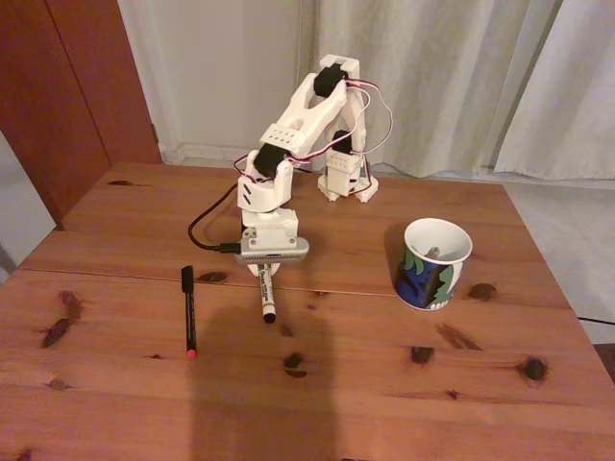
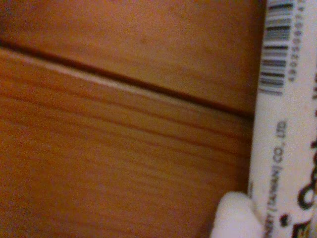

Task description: Clean up the desk and place the pens and markers into the cup

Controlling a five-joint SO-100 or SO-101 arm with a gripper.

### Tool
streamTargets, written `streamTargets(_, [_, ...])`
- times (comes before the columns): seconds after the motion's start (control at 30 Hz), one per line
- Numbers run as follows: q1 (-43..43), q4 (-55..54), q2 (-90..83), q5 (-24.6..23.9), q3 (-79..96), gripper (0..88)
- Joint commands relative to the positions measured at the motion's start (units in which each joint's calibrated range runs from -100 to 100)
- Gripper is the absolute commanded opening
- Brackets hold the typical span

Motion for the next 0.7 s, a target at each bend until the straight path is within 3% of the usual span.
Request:
streamTargets(0.0, [-2.91,-0.53,-5.31,-3.52,-1.89,0.8])
streamTargets(0.27, [-10.63,-0.44,-20.04,-17.56,0.19,0.8])
streamTargets(0.67, [-17.95,-0.7,-43.46,-33.17,3.25,0.8])
